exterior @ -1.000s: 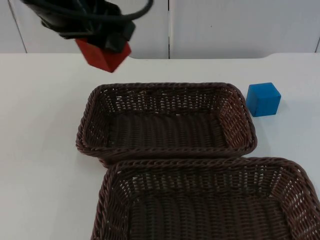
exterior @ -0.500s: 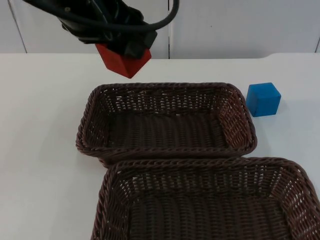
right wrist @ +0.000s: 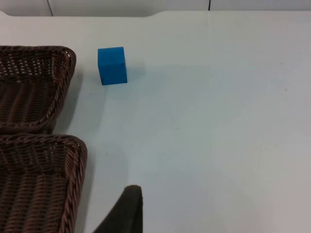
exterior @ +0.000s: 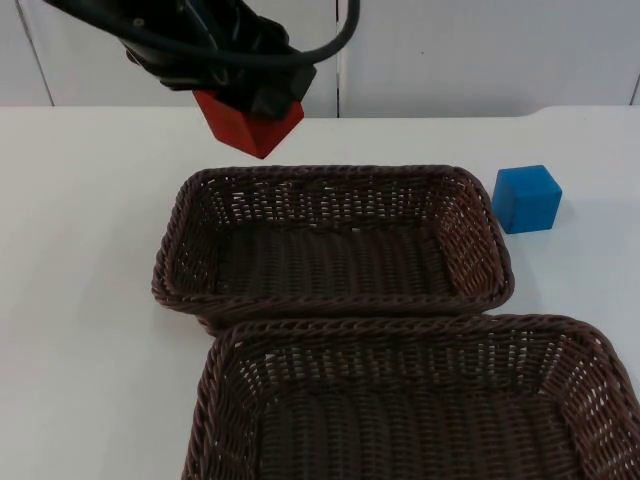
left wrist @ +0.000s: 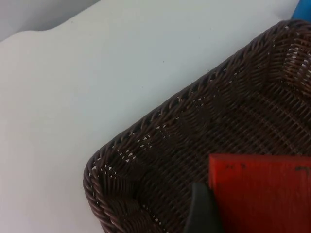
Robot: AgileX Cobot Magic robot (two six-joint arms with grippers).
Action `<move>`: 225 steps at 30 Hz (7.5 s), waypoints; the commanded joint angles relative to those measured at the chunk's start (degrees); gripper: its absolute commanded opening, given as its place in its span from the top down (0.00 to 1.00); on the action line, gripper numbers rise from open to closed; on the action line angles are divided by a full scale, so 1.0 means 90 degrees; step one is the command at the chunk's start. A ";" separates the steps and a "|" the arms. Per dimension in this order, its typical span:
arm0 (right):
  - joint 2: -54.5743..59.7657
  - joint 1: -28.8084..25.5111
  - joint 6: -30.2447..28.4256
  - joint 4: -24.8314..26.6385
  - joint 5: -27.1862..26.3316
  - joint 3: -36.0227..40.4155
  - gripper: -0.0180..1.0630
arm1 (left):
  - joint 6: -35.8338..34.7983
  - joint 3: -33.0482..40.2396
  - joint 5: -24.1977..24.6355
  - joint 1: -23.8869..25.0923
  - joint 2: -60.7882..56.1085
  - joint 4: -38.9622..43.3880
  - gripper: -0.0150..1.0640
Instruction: Pick up one cube with the left hand and place it into the upper basket. Pick up one cube with the right hand and place it into the lower basket.
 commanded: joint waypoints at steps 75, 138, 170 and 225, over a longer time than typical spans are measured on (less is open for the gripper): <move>-0.0021 -0.0041 -0.0019 -0.0011 -0.0038 0.0006 0.01 | 0.0109 -0.0176 -0.0903 -0.0020 -0.0112 -0.0319 0.01; -0.0021 -0.0041 -0.0019 0.0000 -0.0038 0.0006 0.01 | -0.0558 0.2788 0.1180 -0.0020 -0.6051 0.0015 0.01; -0.0021 -0.0041 -0.0058 0.0013 -0.0038 0.0006 0.01 | -0.0838 0.2812 0.1230 -0.0020 -0.6399 0.0262 0.01; 1.0995 0.0642 -0.1058 0.0975 -0.0877 -0.5667 0.01 | -0.0951 0.2812 0.1414 -0.0020 -0.6410 0.0066 0.01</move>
